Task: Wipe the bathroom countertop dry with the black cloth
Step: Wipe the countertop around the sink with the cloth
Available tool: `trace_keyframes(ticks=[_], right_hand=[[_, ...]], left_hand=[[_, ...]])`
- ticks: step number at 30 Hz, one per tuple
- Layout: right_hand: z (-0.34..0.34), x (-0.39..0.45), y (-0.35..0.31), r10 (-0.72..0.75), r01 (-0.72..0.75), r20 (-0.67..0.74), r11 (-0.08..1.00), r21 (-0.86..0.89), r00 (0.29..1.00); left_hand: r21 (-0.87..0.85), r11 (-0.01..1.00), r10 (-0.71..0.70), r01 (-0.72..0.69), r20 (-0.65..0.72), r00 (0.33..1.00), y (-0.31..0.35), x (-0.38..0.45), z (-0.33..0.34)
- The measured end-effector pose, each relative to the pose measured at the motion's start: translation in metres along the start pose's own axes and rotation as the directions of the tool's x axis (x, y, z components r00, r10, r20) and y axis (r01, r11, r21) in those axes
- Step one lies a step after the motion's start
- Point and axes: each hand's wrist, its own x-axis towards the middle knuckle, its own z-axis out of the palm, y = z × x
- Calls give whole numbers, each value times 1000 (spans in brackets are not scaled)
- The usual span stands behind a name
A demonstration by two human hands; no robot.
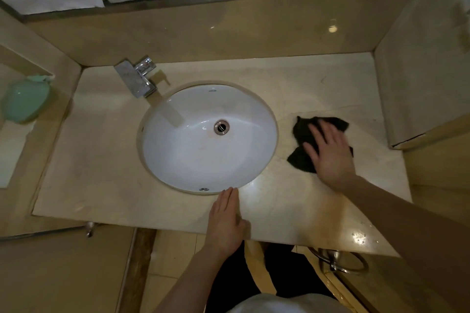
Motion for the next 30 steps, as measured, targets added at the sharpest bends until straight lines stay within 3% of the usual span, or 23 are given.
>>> trace_keyframes(ticks=[3,5,8,10,14,15,21,24,27,30], right_hand=[[10,1,-33,217,-215,-72,976,36,974],[16,-9,-67,208,-205,-66,978,46,976],[33,-41,-107,-116,116,26,993,7,993],[44,-62,-122,-350,353,113,936,-5,930],[34,-40,-98,-580,600,228,800,-19,782],[27,-24,-85,-582,605,225,795,-45,781],[2,25,-15,-178,180,55,983,-30,982],[-1,11,-6,-38,38,-14,999,11,999],[3,-30,-18,37,-38,16,997,64,999],[13,-87,-33,32,-37,65,997,74,997]], left_hand=[[24,1000,2,-3,10,1000,2,0,1],[38,999,2,-3,14,1000,2,1,-1],[31,999,10,-11,18,1000,1,1,-3],[26,999,23,-23,2,1000,1,1,-2],[12,1000,10,-10,-26,1000,2,-2,1],[9,1000,6,-6,-30,1000,3,-2,1],[-72,997,-32,25,-95,995,9,-5,3],[-100,993,-86,62,-251,964,17,4,10],[-56,987,-159,149,-391,907,33,23,18],[-110,985,-166,133,-383,909,61,48,25]])
